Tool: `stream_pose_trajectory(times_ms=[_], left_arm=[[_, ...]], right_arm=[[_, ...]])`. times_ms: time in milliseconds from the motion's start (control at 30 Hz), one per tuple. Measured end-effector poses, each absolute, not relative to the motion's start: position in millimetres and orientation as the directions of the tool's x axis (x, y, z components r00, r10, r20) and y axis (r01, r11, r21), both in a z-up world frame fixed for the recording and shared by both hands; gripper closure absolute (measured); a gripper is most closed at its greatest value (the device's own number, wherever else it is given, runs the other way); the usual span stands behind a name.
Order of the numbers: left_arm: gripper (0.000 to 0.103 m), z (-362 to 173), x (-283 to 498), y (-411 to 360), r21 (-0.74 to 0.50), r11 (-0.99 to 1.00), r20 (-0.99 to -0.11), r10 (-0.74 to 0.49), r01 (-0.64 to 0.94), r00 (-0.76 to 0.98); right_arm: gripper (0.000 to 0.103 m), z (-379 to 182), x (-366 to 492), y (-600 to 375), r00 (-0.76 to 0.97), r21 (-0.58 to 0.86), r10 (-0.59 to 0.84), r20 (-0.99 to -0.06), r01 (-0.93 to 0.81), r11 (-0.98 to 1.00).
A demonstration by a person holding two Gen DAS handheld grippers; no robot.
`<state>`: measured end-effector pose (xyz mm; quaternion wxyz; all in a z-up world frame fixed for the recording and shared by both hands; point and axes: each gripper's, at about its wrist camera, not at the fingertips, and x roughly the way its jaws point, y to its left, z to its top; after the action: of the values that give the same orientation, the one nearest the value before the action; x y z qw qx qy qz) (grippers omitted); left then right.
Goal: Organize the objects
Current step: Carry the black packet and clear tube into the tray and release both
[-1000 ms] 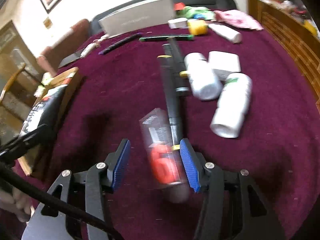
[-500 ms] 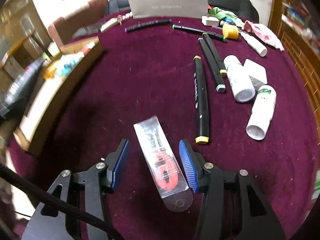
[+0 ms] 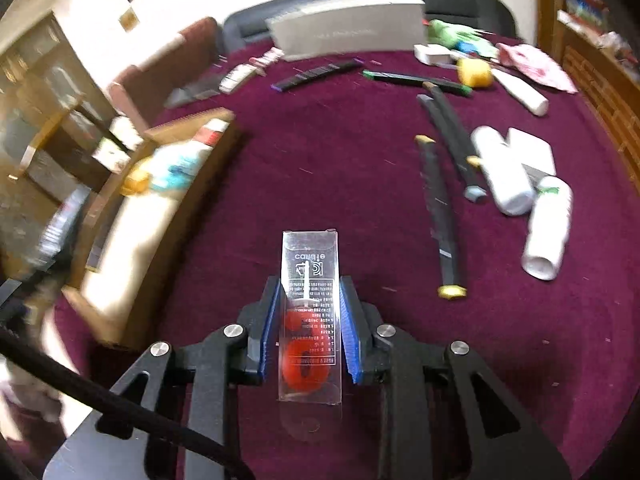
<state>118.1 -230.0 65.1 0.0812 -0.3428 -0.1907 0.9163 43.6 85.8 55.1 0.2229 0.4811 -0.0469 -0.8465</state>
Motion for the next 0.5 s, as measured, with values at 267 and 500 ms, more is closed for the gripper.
stream_pose_trajectory(times_ms=[267,500], left_arm=[[0.074,54,103,-241,-0.324,-0.946,-0.665,0.211,0.023,-0.716],[0.074,40,80,-252,-0.288,-0.957,-0.708,0.189,0.033,-0.68]], right_arm=[[0.077,82,36,3,-0.298,0.445,-0.607,-0.736,0.463,-0.767],[0.077,67,22,-74,-0.227,0.453,-0.612,-0.757,0.493,-0.743]])
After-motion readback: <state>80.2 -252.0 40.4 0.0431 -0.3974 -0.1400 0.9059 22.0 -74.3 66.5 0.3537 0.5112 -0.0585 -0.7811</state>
